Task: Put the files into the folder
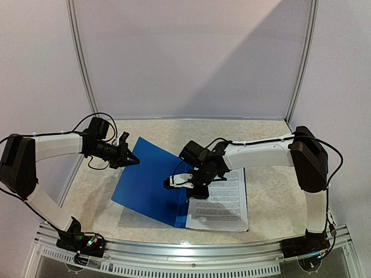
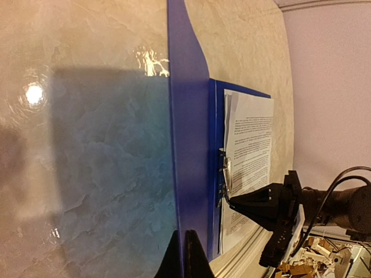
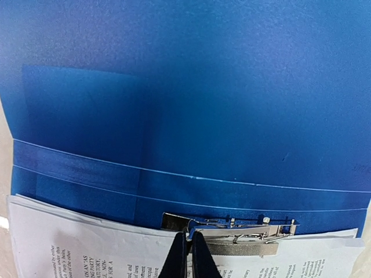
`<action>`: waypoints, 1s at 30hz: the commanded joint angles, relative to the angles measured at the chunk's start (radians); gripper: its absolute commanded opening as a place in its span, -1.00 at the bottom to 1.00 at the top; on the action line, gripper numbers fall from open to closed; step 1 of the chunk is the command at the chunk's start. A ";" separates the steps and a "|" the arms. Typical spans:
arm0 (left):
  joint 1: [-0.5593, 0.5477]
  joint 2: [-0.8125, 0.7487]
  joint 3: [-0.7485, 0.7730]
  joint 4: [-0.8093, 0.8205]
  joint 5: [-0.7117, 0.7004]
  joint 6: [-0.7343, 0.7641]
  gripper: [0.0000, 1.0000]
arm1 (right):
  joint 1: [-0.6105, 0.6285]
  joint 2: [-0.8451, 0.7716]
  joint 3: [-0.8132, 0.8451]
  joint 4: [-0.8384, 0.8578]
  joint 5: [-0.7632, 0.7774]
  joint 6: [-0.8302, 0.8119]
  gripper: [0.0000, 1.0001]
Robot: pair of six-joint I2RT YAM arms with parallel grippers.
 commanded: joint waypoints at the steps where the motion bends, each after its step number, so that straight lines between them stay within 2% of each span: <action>1: 0.014 0.012 0.005 0.006 -0.006 0.000 -1.00 | 0.025 0.097 -0.061 -0.099 0.078 -0.021 -0.96; 30: 0.015 0.011 0.007 0.003 -0.006 0.002 -1.00 | 0.038 0.118 -0.166 -0.093 0.203 -0.043 -0.99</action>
